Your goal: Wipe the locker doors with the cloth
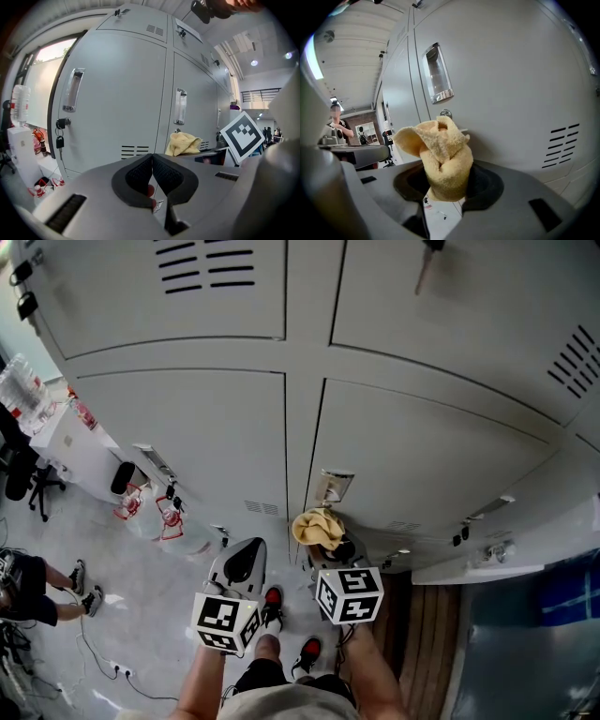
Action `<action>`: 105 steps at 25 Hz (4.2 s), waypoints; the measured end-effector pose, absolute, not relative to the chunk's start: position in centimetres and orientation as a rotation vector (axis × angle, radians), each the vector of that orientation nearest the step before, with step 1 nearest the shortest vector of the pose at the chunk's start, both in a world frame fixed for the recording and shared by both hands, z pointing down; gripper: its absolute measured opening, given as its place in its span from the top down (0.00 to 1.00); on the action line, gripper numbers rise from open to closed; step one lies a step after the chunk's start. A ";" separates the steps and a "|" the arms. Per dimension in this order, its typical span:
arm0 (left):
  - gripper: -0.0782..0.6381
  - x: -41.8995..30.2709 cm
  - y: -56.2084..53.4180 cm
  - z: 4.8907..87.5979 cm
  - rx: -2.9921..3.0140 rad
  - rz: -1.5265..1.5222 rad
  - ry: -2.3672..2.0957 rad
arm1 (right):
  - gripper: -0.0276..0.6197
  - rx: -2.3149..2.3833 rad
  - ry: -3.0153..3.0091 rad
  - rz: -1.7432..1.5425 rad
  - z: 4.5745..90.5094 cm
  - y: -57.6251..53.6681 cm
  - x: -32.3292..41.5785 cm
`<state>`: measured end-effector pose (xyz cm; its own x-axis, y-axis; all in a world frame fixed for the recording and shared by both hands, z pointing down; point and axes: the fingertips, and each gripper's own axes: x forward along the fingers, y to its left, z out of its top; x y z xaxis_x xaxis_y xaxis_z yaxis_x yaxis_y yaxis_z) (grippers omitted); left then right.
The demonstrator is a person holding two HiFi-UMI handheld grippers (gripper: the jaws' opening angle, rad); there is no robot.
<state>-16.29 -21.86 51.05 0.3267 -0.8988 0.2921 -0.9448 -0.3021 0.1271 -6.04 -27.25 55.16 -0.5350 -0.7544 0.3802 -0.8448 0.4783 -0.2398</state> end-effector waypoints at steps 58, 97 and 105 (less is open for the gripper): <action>0.86 -2.5 -23.7 50.3 2.523 0.318 -1.384 | 0.68 1.829 -2.242 0.664 55.6 -27.3 14.8; 0.86 -5.1 -6.4 42.8 2.582 0.217 -1.652 | 0.68 1.838 -2.411 0.197 44.6 -5.0 17.0; 0.86 -4.8 -6.2 42.6 2.582 0.210 -1.648 | 0.68 1.810 -2.426 0.193 44.6 -4.9 16.3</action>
